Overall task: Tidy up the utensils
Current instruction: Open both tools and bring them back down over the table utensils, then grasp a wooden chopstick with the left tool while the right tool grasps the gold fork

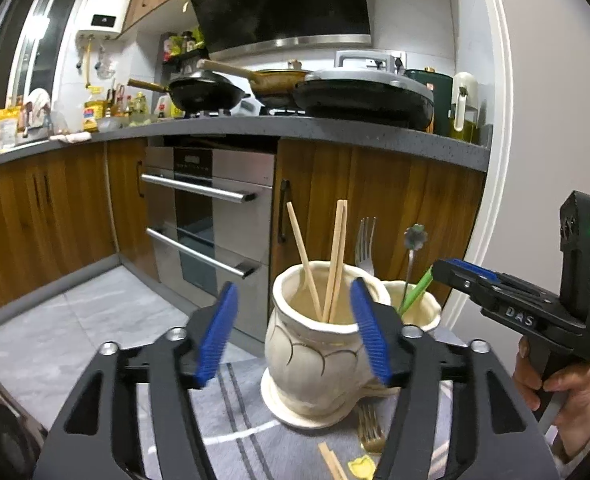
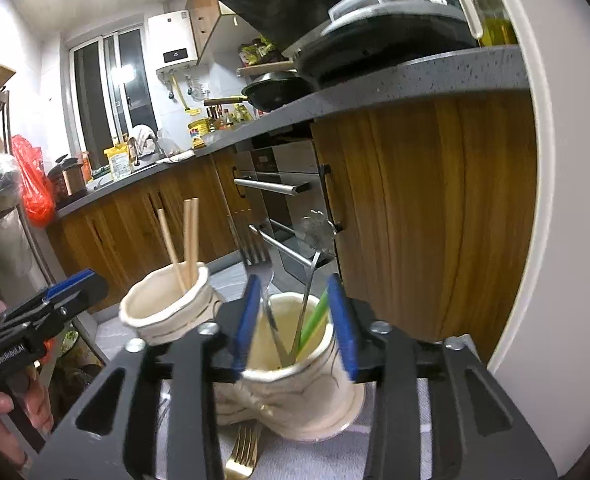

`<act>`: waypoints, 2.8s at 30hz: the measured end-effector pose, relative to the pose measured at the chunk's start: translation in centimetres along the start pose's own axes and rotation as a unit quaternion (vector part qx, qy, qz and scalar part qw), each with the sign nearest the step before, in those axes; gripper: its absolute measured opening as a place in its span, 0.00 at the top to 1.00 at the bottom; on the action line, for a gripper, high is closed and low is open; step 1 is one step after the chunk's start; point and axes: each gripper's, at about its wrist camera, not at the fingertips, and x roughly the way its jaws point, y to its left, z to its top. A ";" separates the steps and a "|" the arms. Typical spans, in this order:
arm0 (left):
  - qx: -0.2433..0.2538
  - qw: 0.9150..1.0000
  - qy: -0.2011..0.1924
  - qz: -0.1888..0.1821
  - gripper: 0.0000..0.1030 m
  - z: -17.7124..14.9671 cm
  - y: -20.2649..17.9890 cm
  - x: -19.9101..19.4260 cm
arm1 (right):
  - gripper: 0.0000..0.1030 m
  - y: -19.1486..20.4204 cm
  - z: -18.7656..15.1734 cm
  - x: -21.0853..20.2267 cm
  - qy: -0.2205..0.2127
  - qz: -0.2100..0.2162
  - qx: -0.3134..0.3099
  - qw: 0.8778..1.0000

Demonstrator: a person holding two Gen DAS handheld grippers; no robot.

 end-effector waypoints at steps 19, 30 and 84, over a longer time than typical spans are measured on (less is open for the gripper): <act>-0.001 0.995 0.088 0.041 0.05 -6.3 0.3 -5.0 | 0.06 1.3 -8.2 -4.5 0.133 0.002 -0.028 0.991; 0.009 0.980 0.194 0.052 0.05 -12.2 -0.3 -3.3 | 0.06 2.8 -11.5 -2.6 0.204 -0.007 -0.035 0.978; 0.050 0.952 0.301 0.014 0.87 -13.5 -0.5 -0.4 | 0.89 1.9 -12.2 -0.4 0.329 0.000 -0.137 0.934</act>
